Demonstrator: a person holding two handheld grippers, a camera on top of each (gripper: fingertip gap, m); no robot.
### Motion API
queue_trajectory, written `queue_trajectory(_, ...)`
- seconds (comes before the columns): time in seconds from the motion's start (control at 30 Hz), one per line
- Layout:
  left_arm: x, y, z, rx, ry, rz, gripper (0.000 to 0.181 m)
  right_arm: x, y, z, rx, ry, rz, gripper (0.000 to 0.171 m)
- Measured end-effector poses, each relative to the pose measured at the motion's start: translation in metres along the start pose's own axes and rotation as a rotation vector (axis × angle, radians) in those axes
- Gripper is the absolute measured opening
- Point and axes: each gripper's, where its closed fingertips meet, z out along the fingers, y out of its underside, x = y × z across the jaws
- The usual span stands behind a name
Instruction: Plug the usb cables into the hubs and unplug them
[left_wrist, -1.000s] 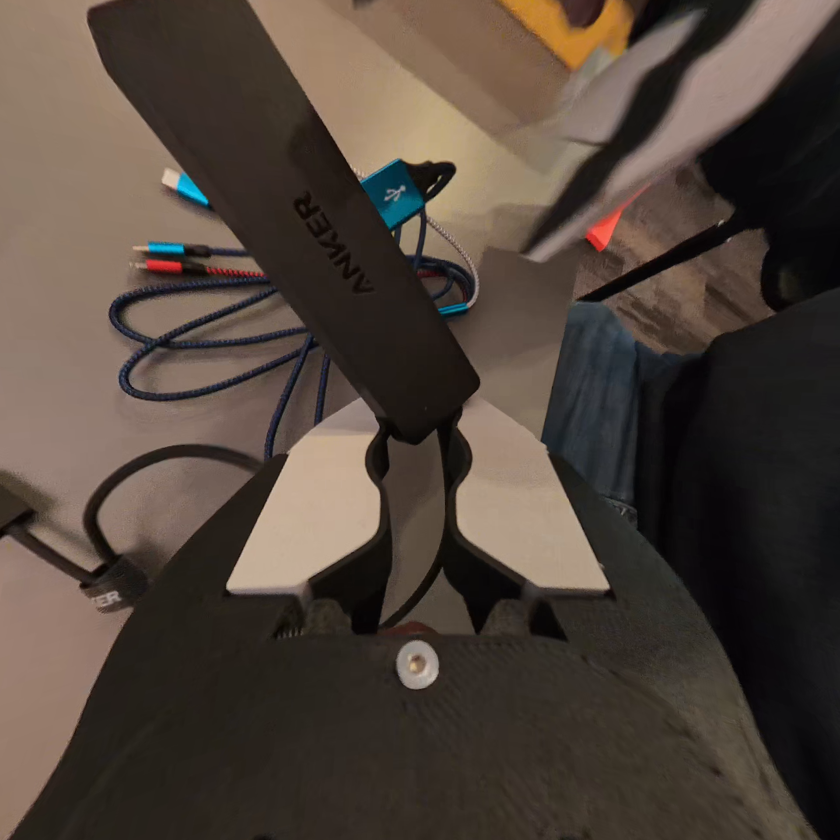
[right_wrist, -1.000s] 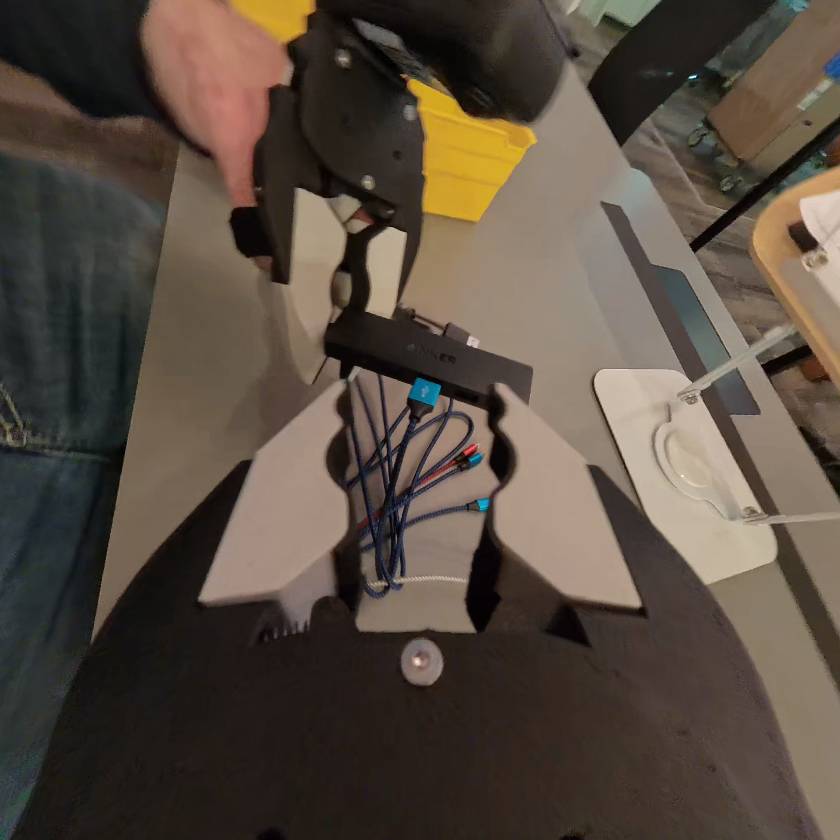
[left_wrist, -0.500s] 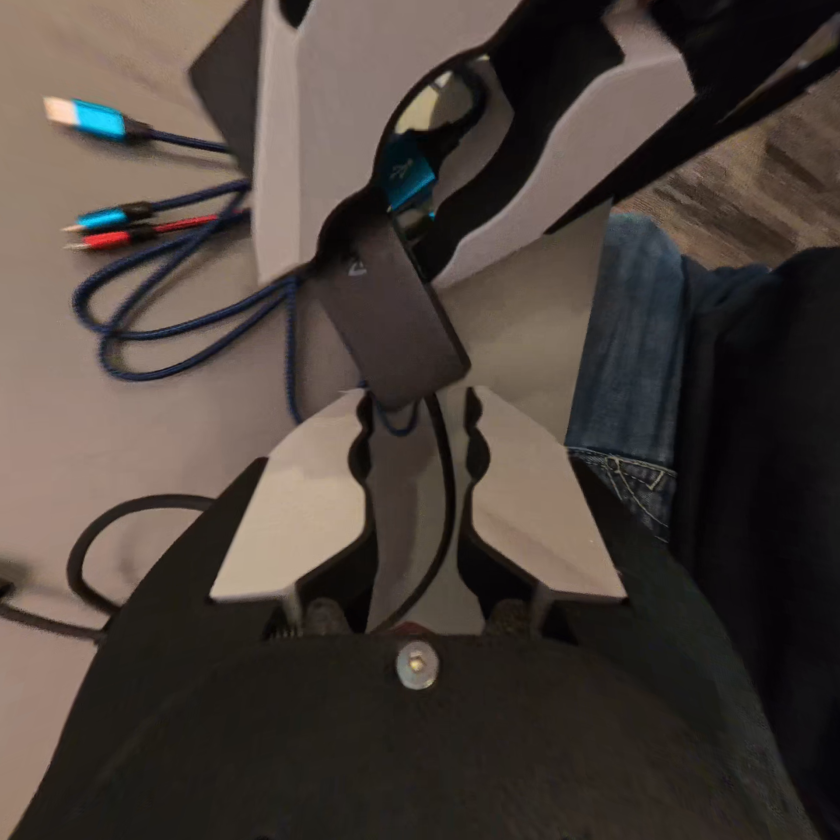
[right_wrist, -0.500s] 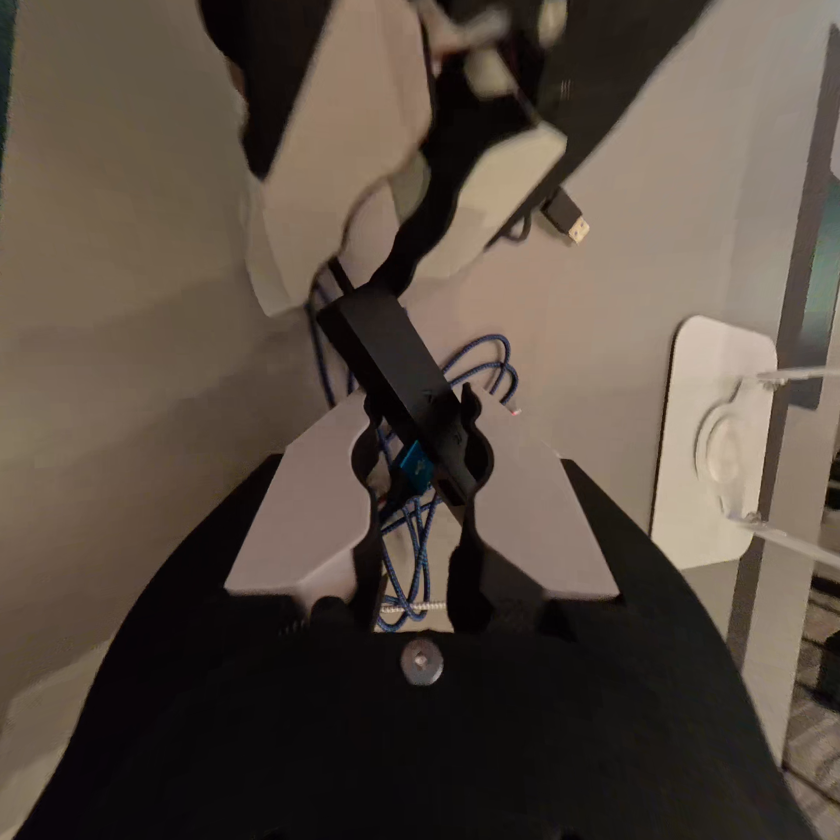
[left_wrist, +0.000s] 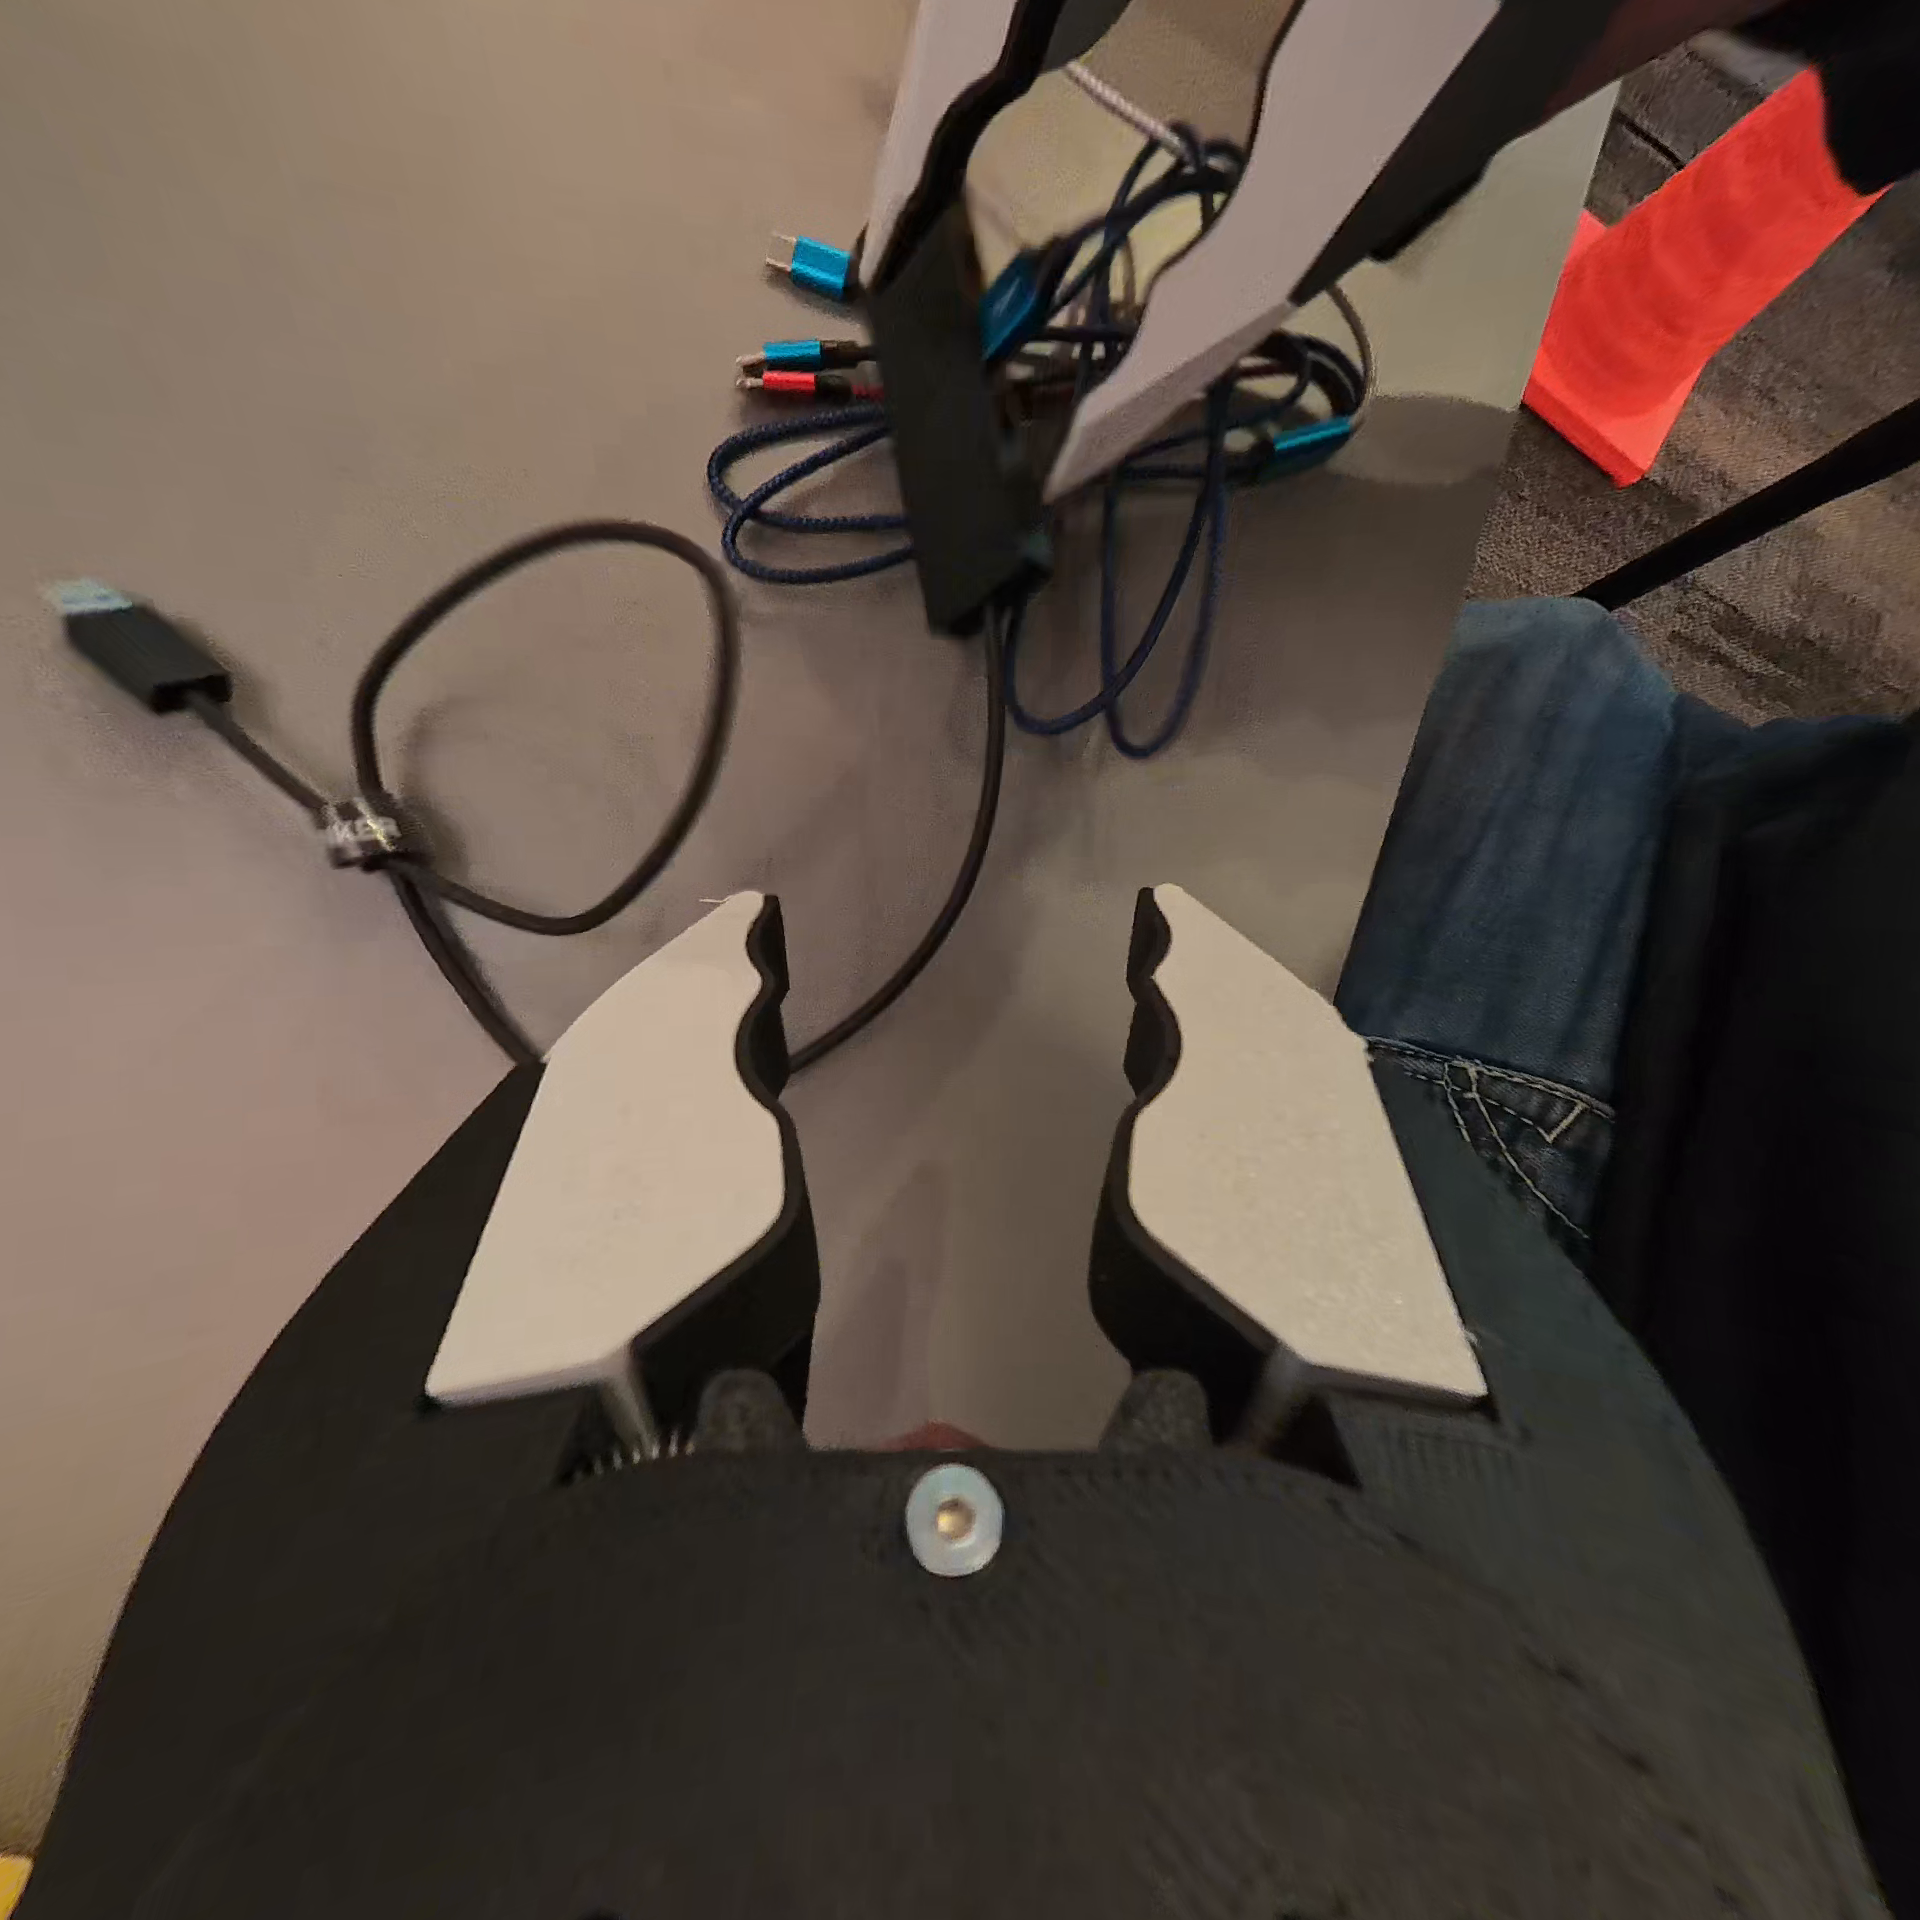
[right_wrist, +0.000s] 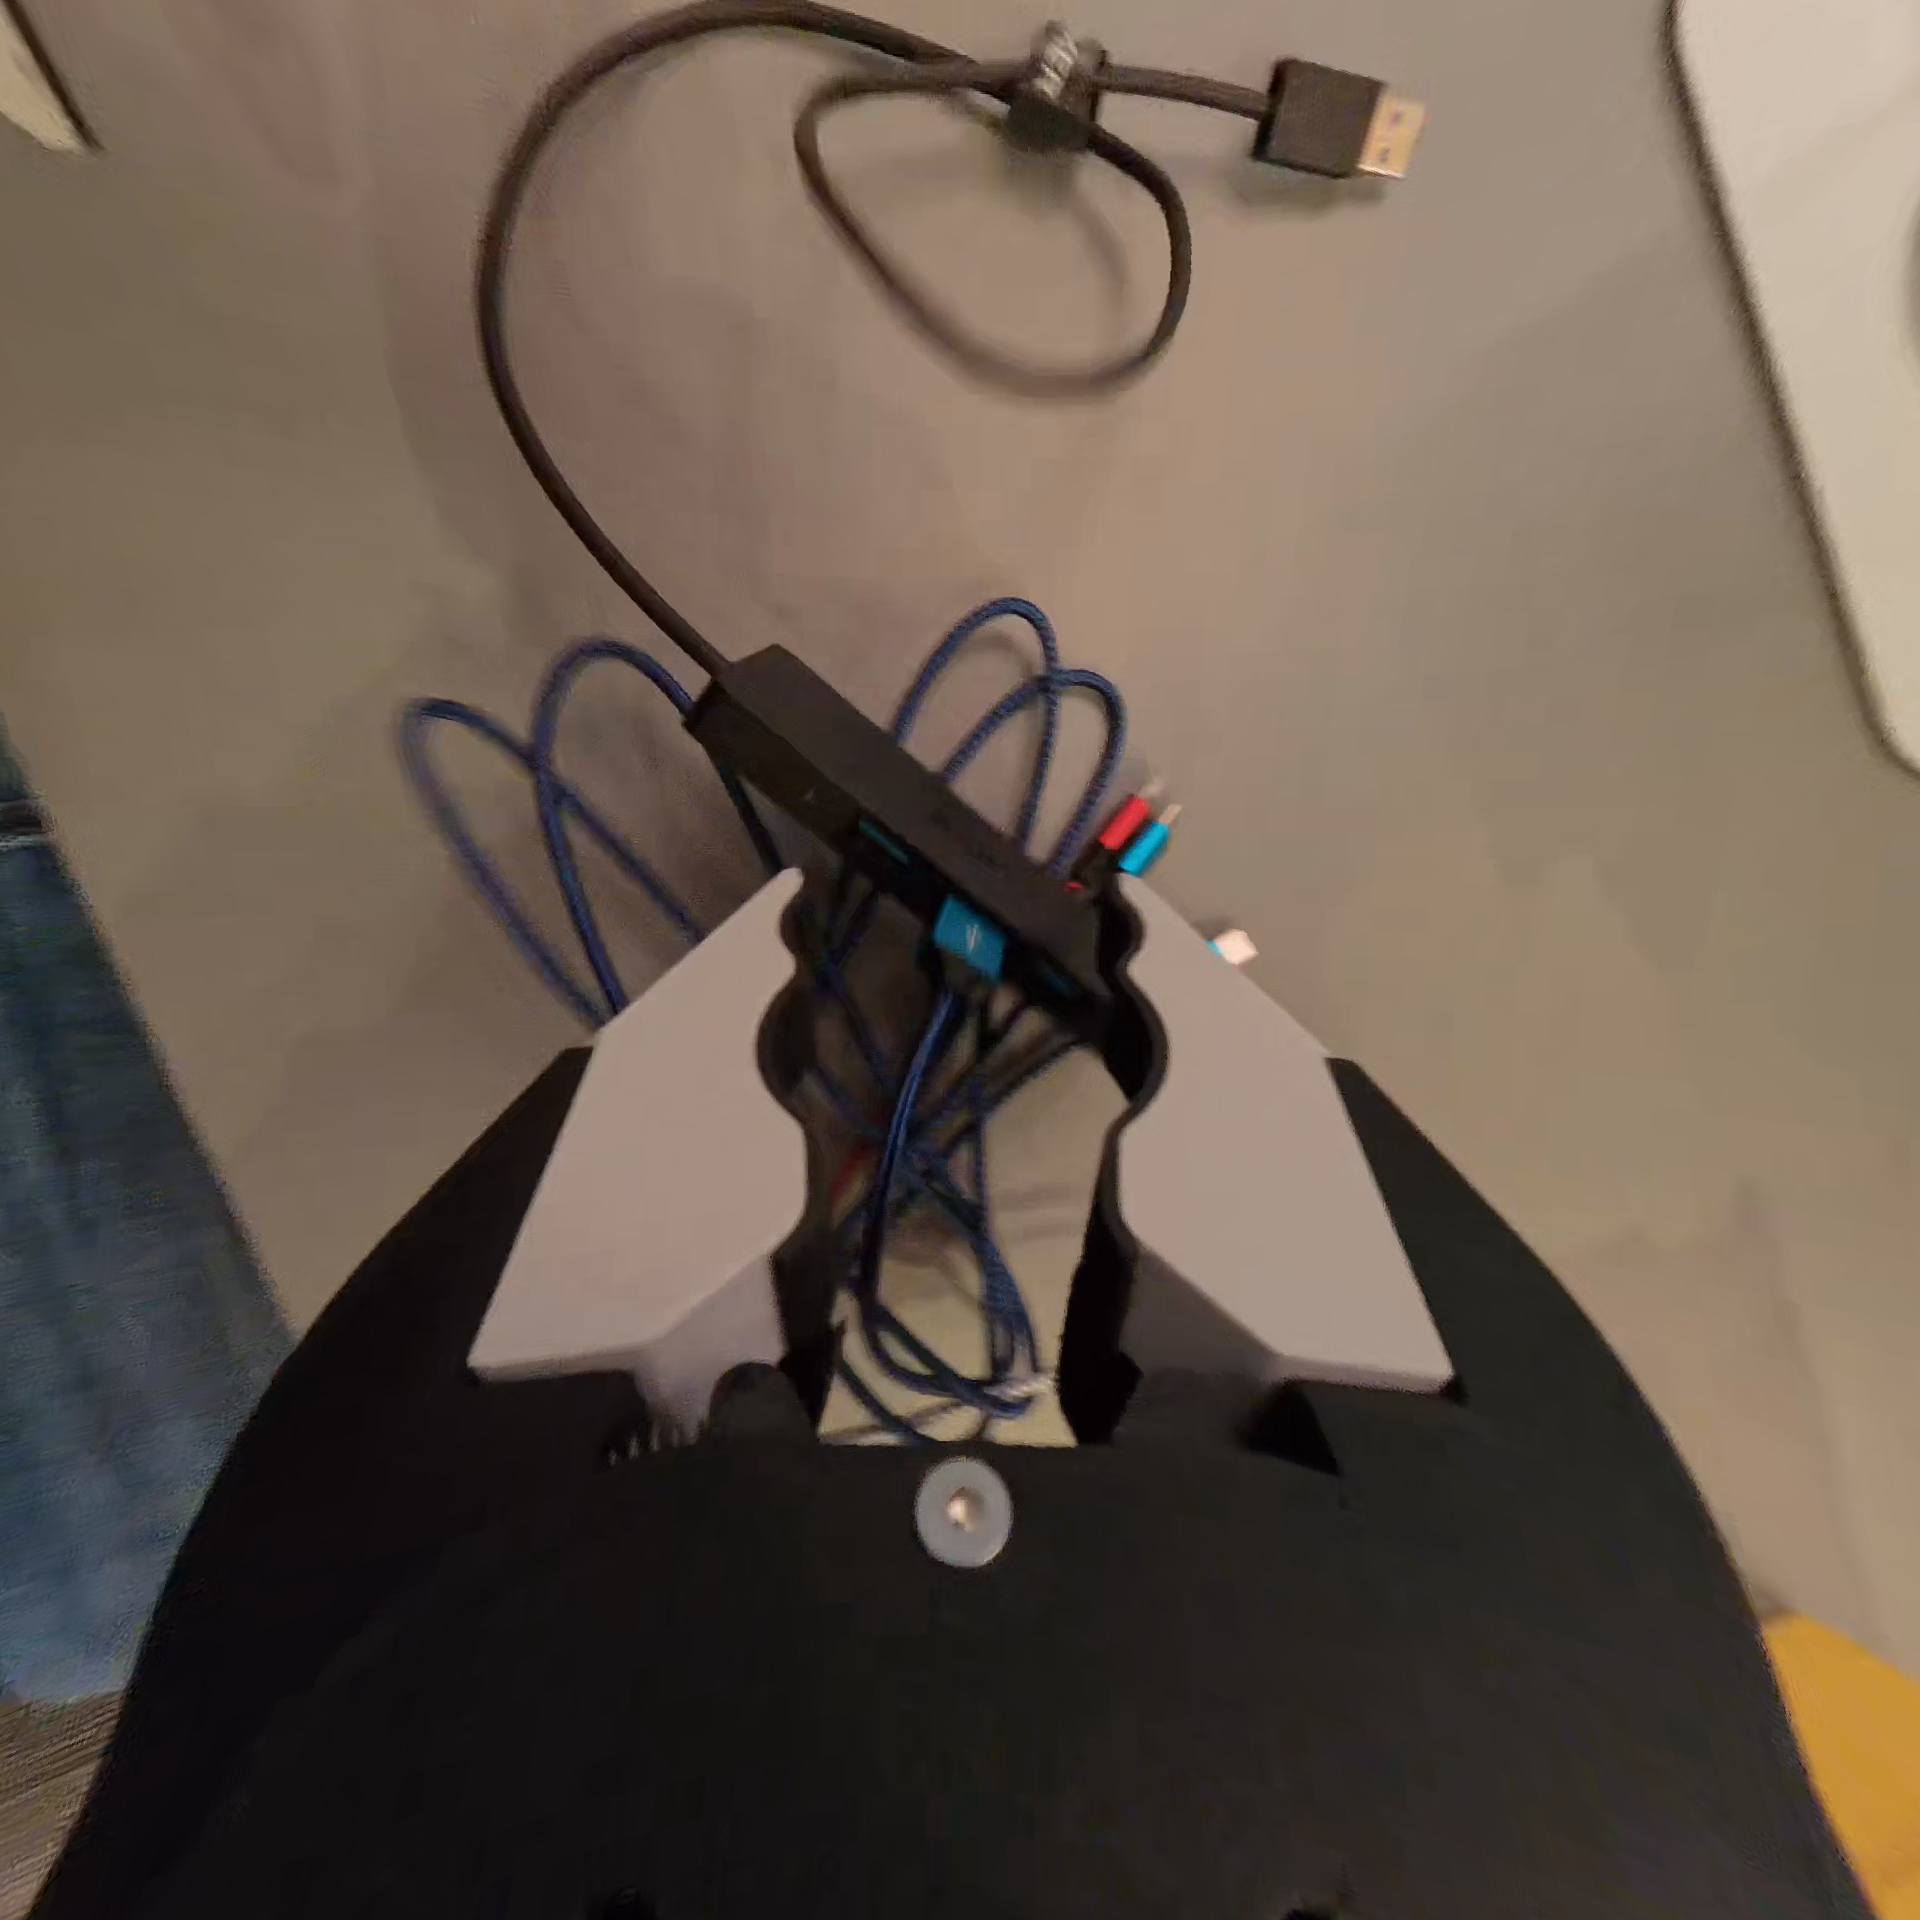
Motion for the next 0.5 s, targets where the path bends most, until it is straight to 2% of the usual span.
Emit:
queue_trajectory(0.1,0.004,0.003,0.000,0.001,0.003,-0.002,0.064,-0.010,0.010,-0.004,-0.068,-0.080,0.091,0.097)
queue_trajectory(0.17,0.006,0.003,-0.002,0.018,0.015,-0.009,0.064,-0.016,0.012,-0.011,-0.072,-0.130,0.118,0.104)
queue_trajectory(0.27,0.009,0.004,-0.005,0.026,0.027,-0.013,0.064,-0.022,0.030,-0.008,-0.198,-0.150,0.114,0.132)
queue_trajectory(0.33,0.012,0.005,-0.006,0.034,0.037,-0.019,0.064,-0.023,0.042,0.004,-0.272,-0.156,0.133,0.137)
queue_trajectory(0.4,0.015,0.008,-0.005,0.030,0.045,-0.023,0.065,-0.019,0.046,0.016,-0.298,-0.134,0.134,0.133)
queue_trajectory(0.47,0.018,0.012,-0.005,0.032,0.049,-0.026,0.065,-0.010,0.041,0.019,-0.284,-0.093,0.148,0.120)
queue_trajectory(0.5,0.019,0.013,-0.006,0.034,0.054,-0.030,0.065,-0.005,0.037,0.019,-0.262,-0.082,0.165,0.104)
